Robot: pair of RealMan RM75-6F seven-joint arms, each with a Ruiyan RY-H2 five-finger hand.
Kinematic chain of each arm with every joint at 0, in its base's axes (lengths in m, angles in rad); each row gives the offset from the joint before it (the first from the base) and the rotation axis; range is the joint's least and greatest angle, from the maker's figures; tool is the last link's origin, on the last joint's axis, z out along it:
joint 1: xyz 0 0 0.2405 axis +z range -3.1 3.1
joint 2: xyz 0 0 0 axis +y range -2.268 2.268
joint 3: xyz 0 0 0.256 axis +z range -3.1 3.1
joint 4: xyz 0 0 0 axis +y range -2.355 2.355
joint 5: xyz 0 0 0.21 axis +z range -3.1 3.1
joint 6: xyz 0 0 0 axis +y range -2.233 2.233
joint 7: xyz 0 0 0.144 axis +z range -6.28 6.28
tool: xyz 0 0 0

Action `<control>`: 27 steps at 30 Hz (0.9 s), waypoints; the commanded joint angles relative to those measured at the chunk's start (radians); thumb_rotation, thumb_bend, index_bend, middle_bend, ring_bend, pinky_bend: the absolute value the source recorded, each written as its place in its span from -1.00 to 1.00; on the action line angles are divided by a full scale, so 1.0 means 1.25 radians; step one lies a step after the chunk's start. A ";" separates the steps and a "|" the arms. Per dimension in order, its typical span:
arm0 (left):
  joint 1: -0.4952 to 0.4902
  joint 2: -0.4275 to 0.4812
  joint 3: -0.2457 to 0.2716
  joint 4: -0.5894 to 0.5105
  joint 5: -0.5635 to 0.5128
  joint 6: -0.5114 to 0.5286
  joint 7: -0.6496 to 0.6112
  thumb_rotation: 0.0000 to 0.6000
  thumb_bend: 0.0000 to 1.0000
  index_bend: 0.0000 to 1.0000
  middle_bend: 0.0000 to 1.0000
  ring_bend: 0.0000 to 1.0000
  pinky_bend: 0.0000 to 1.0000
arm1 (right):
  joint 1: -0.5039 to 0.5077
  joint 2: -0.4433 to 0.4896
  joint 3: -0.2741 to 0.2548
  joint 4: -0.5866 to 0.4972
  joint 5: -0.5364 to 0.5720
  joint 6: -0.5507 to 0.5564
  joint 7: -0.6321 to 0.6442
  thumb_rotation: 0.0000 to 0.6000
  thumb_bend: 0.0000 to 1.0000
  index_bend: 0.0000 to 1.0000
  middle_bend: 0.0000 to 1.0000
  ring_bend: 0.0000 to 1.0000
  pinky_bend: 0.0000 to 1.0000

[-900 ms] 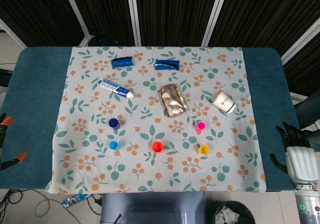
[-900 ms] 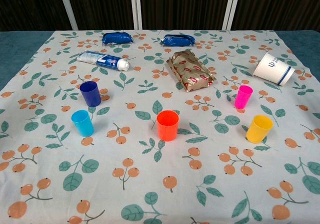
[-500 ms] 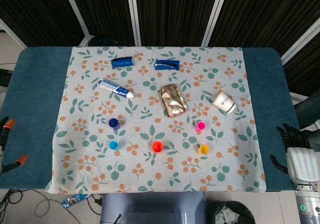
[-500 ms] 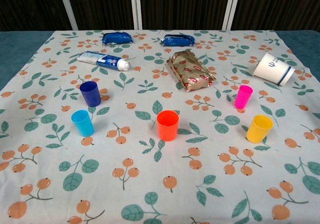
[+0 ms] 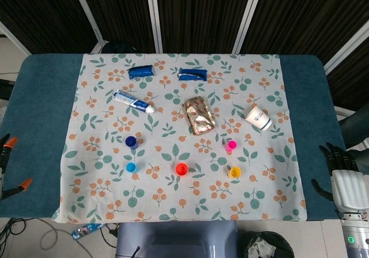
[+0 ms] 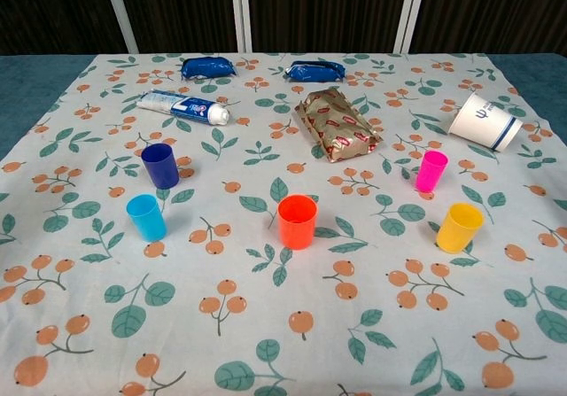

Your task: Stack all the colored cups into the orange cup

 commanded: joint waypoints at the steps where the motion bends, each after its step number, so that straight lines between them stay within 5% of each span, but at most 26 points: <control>1: -0.001 -0.001 0.000 0.001 -0.003 -0.004 0.000 1.00 -0.79 -0.92 -1.00 -1.00 -0.95 | 0.000 0.000 0.001 0.001 0.001 0.000 0.002 1.00 -0.34 -0.78 -0.81 -0.80 -0.73; 16: -0.017 -0.007 -0.001 0.011 0.004 -0.026 -0.007 1.00 -0.79 -0.90 -1.00 -1.00 -0.95 | 0.000 0.005 0.001 0.000 0.003 -0.003 0.021 1.00 -0.34 -0.78 -0.81 -0.80 -0.73; 20: -0.073 0.002 -0.007 0.024 0.011 -0.111 -0.045 1.00 -0.79 -0.89 -1.00 -1.00 -0.93 | 0.001 0.002 -0.003 -0.003 0.001 -0.008 0.013 1.00 -0.34 -0.78 -0.81 -0.80 -0.73; 27: -0.233 0.062 -0.078 -0.034 -0.063 -0.338 0.000 1.00 -0.79 -0.83 -1.00 -1.00 -0.93 | 0.008 -0.013 -0.009 -0.009 -0.008 -0.016 -0.016 1.00 -0.34 -0.78 -0.81 -0.80 -0.73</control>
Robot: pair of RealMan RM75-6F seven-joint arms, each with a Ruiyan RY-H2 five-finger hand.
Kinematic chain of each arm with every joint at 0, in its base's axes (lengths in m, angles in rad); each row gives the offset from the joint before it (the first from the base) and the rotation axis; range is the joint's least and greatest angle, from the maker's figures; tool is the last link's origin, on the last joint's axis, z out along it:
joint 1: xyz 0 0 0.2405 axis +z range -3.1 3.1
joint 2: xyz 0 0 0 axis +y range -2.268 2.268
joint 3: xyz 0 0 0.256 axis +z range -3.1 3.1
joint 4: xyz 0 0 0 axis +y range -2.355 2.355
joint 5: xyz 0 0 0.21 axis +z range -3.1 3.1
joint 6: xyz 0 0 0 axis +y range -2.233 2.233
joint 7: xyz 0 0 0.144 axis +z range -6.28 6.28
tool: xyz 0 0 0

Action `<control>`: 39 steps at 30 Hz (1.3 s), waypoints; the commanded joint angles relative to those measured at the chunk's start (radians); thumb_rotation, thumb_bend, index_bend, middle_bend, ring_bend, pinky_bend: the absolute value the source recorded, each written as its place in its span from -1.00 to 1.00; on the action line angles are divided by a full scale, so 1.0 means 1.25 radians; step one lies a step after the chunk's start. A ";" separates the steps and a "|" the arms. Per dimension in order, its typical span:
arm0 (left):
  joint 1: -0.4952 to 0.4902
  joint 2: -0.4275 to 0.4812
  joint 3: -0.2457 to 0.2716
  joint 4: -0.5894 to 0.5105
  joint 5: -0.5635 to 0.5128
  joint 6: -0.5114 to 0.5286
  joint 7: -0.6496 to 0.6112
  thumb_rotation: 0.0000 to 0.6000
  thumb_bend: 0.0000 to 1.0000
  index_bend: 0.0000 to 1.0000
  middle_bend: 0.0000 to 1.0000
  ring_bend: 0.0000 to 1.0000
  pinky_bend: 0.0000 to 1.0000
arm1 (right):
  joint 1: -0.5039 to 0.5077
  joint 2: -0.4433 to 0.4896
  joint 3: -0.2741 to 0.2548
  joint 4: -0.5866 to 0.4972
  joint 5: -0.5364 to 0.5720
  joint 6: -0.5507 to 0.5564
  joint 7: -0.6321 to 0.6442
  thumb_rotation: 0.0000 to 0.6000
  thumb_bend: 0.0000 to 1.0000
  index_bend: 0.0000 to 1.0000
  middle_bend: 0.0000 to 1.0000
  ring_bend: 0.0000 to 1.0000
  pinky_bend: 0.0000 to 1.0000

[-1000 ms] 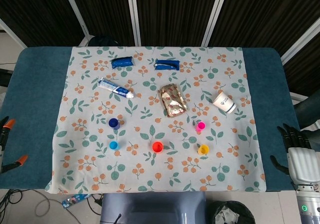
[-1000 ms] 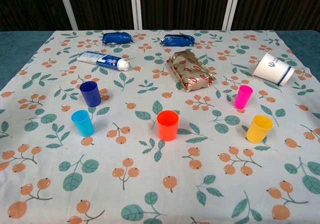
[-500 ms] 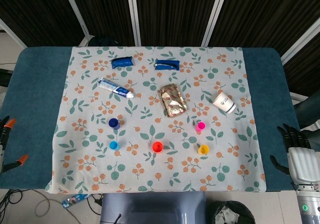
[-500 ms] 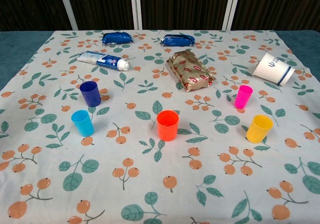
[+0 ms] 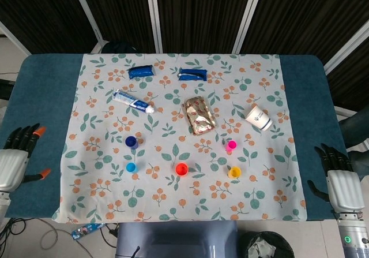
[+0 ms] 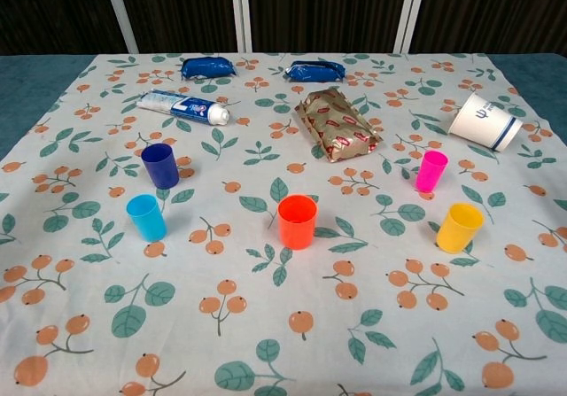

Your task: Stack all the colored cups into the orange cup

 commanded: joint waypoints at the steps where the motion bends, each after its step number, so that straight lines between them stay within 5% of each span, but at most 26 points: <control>1: -0.122 0.051 -0.056 -0.055 -0.069 -0.169 0.045 1.00 -0.79 -0.82 -1.00 -1.00 -0.93 | 0.001 -0.006 -0.001 -0.002 0.001 -0.002 -0.011 1.00 -0.34 -0.78 -0.81 -0.80 -0.73; 6: -0.232 0.063 -0.104 -0.098 -0.202 -0.330 0.106 1.00 -0.79 -0.78 -1.00 -1.00 -0.93 | -0.001 -0.008 0.000 -0.009 0.006 0.003 -0.021 1.00 -0.34 -0.78 -0.81 -0.80 -0.73; 12: -0.324 0.013 -0.098 -0.095 -0.325 -0.414 0.247 1.00 -0.79 -0.69 -0.99 -1.00 -0.93 | -0.006 -0.005 0.005 -0.012 0.011 0.012 -0.014 1.00 -0.34 -0.78 -0.81 -0.80 -0.73; 28: -0.475 -0.200 -0.044 -0.028 -0.592 -0.383 0.493 1.00 -0.79 -0.62 -0.99 -1.00 -0.93 | -0.010 0.001 0.008 -0.007 0.016 0.017 -0.006 1.00 -0.34 -0.78 -0.81 -0.80 -0.73; 39: -0.516 -0.305 -0.038 0.029 -0.629 -0.320 0.531 1.00 -0.73 -0.48 -0.94 -1.00 -0.92 | -0.015 0.004 0.014 -0.004 0.024 0.023 0.004 1.00 -0.34 -0.78 -0.81 -0.80 -0.73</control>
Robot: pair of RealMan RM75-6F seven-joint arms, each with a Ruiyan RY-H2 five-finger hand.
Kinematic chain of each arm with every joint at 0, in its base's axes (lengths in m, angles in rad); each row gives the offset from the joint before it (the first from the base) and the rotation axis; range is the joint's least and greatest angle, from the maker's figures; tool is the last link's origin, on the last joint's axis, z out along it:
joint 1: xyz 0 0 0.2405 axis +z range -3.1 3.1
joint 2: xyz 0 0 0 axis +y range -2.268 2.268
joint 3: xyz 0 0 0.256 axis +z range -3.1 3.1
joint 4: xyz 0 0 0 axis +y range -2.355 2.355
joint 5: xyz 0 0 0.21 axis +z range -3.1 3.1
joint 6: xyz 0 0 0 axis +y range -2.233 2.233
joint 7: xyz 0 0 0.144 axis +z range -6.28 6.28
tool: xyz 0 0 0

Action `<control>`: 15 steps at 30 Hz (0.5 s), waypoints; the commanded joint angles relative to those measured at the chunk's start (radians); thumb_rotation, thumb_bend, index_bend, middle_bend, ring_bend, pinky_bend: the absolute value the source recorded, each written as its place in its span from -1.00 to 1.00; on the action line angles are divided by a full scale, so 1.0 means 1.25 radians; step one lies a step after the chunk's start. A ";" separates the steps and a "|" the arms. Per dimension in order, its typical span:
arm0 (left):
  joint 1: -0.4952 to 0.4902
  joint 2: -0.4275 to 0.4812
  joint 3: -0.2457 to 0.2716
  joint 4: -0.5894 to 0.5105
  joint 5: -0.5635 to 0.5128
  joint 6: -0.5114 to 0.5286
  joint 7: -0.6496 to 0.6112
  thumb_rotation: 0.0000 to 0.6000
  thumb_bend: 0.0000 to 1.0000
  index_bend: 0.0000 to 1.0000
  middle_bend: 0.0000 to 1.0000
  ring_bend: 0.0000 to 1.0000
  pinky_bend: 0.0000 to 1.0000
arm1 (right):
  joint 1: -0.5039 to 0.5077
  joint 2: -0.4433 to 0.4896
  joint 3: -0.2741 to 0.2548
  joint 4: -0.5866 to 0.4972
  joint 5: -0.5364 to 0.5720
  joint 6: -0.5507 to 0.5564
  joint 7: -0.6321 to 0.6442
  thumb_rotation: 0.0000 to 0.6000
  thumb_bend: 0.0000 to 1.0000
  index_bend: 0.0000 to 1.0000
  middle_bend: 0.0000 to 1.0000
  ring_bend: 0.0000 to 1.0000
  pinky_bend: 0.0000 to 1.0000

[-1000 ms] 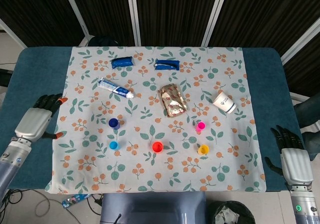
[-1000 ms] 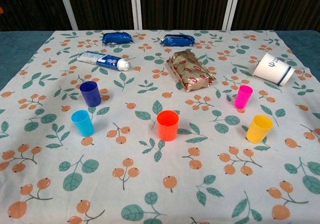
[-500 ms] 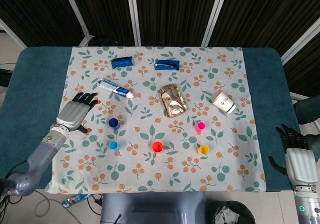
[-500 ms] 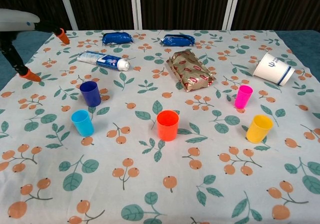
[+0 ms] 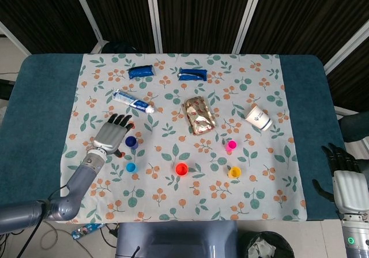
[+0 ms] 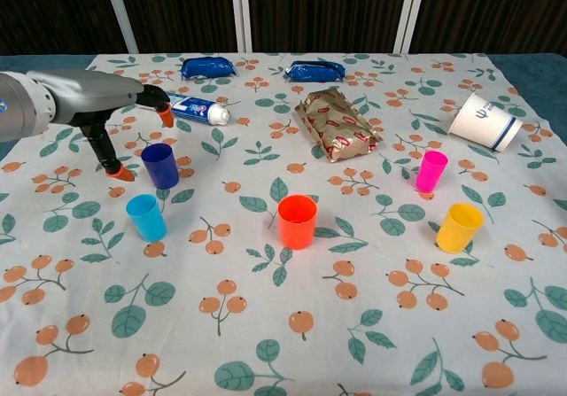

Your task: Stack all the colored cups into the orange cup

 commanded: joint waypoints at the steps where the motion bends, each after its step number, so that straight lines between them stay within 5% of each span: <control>1: -0.006 -0.016 0.001 0.009 0.003 0.017 0.000 1.00 -0.73 -0.47 -0.93 -1.00 -0.92 | -0.001 0.001 0.001 0.001 0.001 0.000 0.002 1.00 -0.34 -0.78 -0.81 -0.80 -0.73; 15: -0.020 -0.047 0.017 0.045 -0.012 0.032 0.007 1.00 -0.66 -0.32 -0.90 -1.00 -0.92 | 0.000 0.000 0.005 0.003 0.012 -0.004 0.007 1.00 -0.34 -0.78 -0.81 -0.80 -0.73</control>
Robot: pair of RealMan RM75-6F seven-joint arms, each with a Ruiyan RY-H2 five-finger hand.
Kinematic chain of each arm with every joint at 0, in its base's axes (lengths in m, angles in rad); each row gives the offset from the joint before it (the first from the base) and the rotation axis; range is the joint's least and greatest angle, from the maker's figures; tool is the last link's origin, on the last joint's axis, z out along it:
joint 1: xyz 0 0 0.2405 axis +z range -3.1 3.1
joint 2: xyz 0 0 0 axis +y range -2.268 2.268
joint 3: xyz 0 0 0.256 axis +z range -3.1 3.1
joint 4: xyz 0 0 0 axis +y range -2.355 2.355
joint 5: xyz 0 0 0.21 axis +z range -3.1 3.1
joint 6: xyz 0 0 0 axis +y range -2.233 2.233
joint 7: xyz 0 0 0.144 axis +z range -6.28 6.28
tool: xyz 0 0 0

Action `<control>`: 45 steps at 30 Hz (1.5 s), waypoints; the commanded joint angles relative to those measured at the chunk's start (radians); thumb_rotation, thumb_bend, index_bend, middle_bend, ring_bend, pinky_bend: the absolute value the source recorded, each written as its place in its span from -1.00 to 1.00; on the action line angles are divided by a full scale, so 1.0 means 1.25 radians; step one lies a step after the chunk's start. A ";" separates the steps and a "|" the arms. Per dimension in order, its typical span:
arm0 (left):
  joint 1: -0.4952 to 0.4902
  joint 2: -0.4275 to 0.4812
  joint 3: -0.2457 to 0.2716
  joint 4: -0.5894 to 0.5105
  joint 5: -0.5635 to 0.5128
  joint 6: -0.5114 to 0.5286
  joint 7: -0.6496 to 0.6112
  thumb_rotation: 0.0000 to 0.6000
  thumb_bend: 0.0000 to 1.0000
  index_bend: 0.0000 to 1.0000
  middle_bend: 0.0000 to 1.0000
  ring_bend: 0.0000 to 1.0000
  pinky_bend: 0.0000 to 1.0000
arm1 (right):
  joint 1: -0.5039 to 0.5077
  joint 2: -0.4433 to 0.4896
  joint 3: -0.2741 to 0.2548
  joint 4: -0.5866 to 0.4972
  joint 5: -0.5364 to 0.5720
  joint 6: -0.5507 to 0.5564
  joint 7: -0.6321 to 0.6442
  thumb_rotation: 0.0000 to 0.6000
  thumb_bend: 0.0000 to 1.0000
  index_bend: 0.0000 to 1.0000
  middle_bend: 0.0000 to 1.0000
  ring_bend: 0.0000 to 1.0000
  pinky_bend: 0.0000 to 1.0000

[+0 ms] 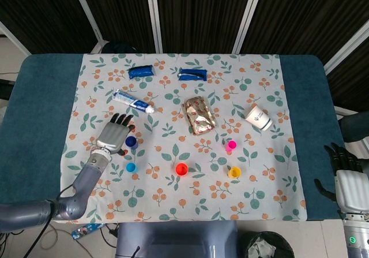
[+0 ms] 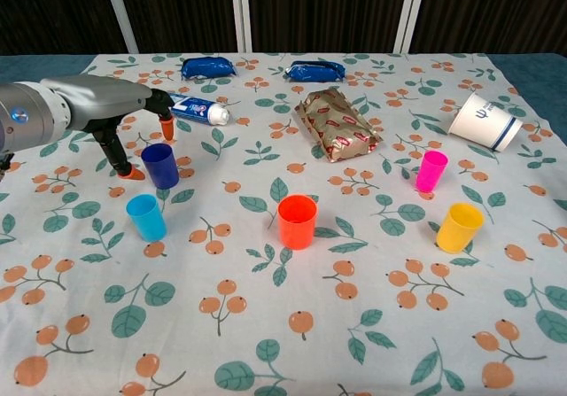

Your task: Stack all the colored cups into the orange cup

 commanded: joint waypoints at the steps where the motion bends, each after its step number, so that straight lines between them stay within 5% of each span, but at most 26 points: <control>1: -0.003 -0.004 0.002 0.005 0.001 0.004 0.002 1.00 -0.66 -0.32 -0.90 -1.00 -0.92 | 0.000 0.000 0.000 0.000 0.000 -0.001 -0.001 1.00 -0.34 -0.78 -0.81 -0.80 -0.73; 45: -0.019 -0.020 0.005 -0.006 0.027 0.020 -0.016 1.00 -0.37 -0.04 -0.74 -1.00 -0.86 | -0.005 -0.001 0.005 -0.012 0.006 0.008 -0.004 1.00 -0.34 -0.78 -0.82 -0.80 -0.73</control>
